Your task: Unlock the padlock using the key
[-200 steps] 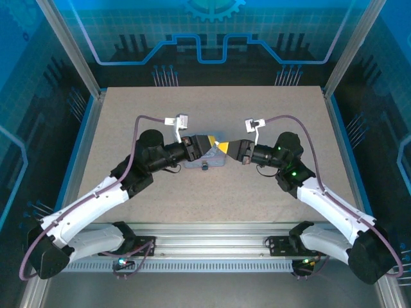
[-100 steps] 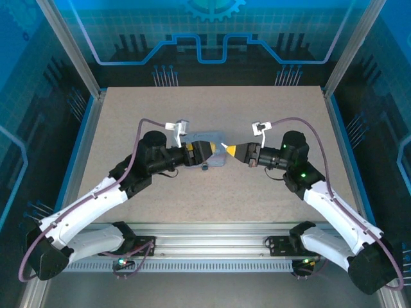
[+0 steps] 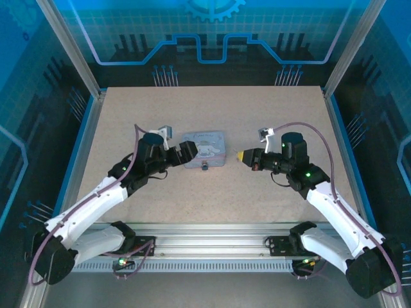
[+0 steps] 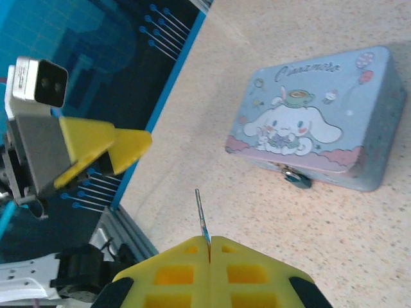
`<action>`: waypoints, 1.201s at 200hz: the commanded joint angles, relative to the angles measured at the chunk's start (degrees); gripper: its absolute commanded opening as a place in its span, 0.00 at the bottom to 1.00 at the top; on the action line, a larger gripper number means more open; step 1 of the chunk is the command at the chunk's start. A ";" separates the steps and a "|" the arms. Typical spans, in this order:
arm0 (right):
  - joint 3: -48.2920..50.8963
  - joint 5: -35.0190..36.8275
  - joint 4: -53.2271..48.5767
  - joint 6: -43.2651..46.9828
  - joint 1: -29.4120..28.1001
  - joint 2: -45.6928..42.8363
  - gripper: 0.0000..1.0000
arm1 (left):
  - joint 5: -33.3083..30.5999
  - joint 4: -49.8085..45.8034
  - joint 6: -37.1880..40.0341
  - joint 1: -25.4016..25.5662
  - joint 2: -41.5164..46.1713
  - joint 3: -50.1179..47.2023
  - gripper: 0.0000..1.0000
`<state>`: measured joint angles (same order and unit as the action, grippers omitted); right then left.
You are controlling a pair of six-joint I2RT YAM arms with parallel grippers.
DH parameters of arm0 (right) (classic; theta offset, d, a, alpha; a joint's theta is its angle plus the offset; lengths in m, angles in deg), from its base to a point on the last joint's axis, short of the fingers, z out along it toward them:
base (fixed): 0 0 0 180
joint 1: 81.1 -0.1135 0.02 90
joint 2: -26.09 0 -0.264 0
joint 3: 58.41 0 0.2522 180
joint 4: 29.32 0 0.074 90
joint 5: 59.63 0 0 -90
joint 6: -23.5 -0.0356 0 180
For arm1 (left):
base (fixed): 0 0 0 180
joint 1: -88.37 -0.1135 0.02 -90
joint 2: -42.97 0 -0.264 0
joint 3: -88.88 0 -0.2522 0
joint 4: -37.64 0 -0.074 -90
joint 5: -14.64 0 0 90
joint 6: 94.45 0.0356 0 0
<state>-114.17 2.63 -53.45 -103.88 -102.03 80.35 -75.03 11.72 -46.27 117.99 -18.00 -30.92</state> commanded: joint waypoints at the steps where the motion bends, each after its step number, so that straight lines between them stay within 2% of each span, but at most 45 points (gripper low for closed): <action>1: 1.15 3.43 -3.59 3.08 0.69 -0.37 0.00 | -0.60 2.00 0.83 -3.81 -3.52 0.09 0.96; 46: 1.55 4.53 -4.93 3.98 0.65 -1.42 0.00 | 1.79 6.78 1.86 -8.46 -17.25 5.33 0.96; 100: 1.92 5.60 -7.43 5.35 0.82 -3.86 0.00 | 6.30 7.75 3.15 -10.98 -34.64 16.71 0.95; 136: 2.27 5.60 -8.60 6.17 1.68 -5.04 0.00 | 11.74 6.64 4.39 -11.52 -42.39 23.46 0.90; 190: 2.83 6.03 -7.93 6.94 2.25 -3.11 0.00 | 21.28 8.11 5.16 -10.76 -47.66 27.09 0.83; 212: 2.13 6.55 -7.13 7.19 2.34 -1.02 0.00 | 21.44 9.02 5.42 -10.04 -46.43 25.29 0.84; 240: -0.56 8.35 -6.89 7.80 2.34 2.14 0.00 | 18.57 9.67 6.26 -9.94 -41.66 21.37 0.86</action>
<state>-111.65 9.01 -60.59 -97.50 -100.52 80.50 -56.97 20.59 -42.14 107.44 -64.53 -6.38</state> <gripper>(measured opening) 0.059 0.844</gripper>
